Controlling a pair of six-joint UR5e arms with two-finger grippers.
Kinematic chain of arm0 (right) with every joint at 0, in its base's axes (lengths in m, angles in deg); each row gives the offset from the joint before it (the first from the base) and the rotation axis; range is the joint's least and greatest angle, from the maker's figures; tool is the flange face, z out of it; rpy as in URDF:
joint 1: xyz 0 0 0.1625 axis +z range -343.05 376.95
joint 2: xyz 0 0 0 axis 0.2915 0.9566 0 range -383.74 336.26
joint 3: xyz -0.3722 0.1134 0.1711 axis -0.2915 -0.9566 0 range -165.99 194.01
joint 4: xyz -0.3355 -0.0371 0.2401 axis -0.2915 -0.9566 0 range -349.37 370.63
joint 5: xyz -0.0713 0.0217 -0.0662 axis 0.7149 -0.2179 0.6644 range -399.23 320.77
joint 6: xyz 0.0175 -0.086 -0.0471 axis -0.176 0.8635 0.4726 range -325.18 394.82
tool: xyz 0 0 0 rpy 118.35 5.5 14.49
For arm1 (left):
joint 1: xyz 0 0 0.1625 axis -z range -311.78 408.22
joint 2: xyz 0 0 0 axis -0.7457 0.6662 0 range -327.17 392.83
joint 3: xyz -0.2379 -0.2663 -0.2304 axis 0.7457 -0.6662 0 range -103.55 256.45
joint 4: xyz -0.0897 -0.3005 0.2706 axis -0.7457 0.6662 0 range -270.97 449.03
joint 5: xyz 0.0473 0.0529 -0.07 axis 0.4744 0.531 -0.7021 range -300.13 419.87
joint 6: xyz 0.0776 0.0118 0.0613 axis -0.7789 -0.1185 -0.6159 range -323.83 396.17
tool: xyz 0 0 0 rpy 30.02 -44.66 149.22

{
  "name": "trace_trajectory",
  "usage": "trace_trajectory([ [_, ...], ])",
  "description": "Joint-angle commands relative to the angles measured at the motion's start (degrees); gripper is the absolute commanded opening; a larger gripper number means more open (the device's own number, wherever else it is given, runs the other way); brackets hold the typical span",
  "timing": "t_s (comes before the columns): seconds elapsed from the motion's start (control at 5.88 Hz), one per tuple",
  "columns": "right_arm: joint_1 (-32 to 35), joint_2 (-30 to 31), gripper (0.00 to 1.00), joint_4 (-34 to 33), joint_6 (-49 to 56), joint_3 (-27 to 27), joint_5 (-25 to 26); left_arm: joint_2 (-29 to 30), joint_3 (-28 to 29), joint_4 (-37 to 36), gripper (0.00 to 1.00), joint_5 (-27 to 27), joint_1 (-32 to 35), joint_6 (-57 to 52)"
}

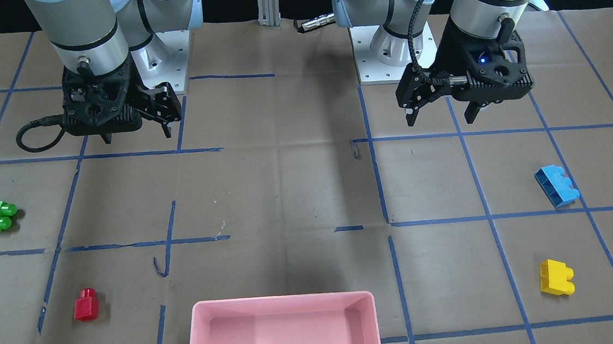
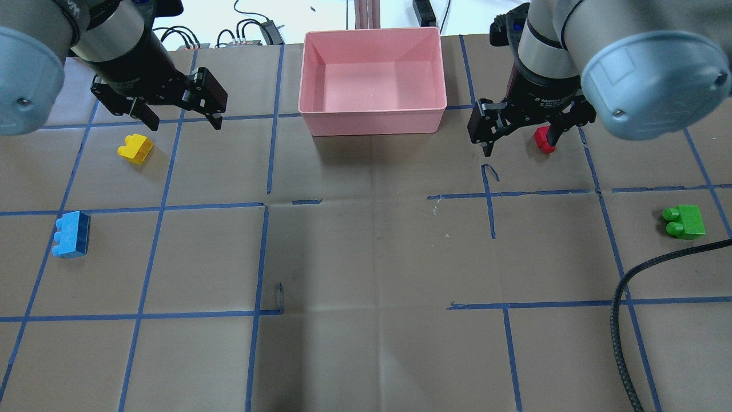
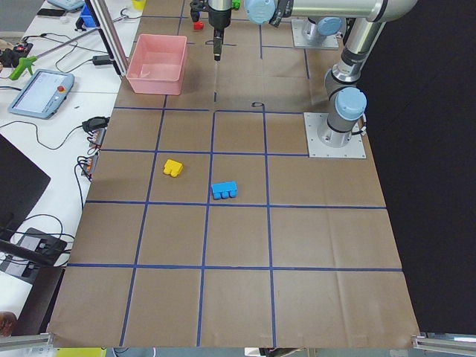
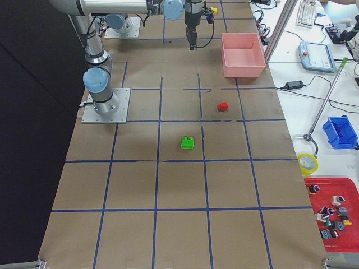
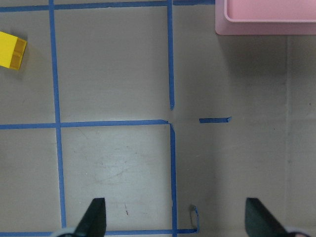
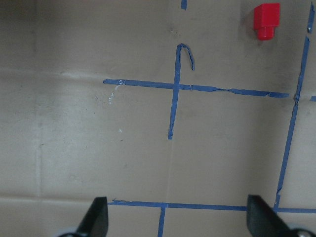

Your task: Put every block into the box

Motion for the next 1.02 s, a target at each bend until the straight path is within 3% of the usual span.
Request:
trace_trajectory([
  [0.0, -0.2, 0.1, 1.0, -0.7, 0.1, 0.0, 0.1, 0.1, 0.1, 0.0, 1.0, -0.1, 0.0, 0.0],
  [0.85, -0.2, 0.2, 1.0, -0.7, 0.3, 0.0, 0.2, -0.2, -0.4, 0.4, 1.0, 0.0, 0.0, -0.4],
])
